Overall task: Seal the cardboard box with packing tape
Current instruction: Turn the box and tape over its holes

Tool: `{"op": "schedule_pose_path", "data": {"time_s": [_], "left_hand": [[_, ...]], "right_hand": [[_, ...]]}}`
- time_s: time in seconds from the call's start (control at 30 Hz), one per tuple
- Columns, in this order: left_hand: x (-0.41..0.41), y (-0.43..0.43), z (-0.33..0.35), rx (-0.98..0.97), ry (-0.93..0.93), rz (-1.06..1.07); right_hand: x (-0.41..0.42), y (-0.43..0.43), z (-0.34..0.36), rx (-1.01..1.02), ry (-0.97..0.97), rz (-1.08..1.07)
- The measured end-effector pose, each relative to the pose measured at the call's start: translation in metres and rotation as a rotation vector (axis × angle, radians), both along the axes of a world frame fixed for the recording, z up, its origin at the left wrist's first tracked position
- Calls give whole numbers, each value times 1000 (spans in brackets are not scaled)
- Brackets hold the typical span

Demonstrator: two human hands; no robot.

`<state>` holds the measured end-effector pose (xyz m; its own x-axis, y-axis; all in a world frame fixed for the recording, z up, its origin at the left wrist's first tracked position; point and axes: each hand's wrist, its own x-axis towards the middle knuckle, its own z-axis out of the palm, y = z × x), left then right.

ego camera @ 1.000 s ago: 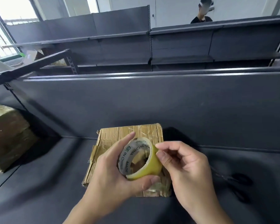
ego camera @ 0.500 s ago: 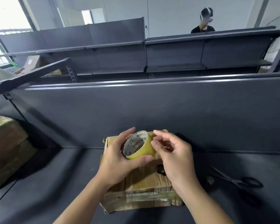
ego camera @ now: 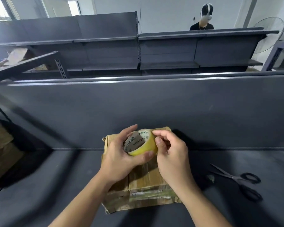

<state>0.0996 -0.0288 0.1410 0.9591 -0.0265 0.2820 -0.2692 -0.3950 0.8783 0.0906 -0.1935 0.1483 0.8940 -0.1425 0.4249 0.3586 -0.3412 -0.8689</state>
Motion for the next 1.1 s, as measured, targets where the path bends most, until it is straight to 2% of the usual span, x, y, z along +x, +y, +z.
{"op": "schedule_pose_path", "data": {"time_s": [0.2,0.33,0.47,0.63,0.8,1.1], "left_hand": [[-2,-4,-1,3,-6,5],[-2,-4,1,-92,14,55],[-2,-2,0,-128,31,52],[0,0,-1,-151,34,45],[-1,2,-4,-132,24,26],[-3,-2,-5,-67,2,76]], "right_hand": [[-1,4,-5,-26,-107,-63],[0,1,-8,7,-208,-117],[1,2,-9,67,-116,-8],[1,0,-9,114,-93,-30],[7,-5,-6,268,19,1],[9,2,-7,50,95,-63]]}}
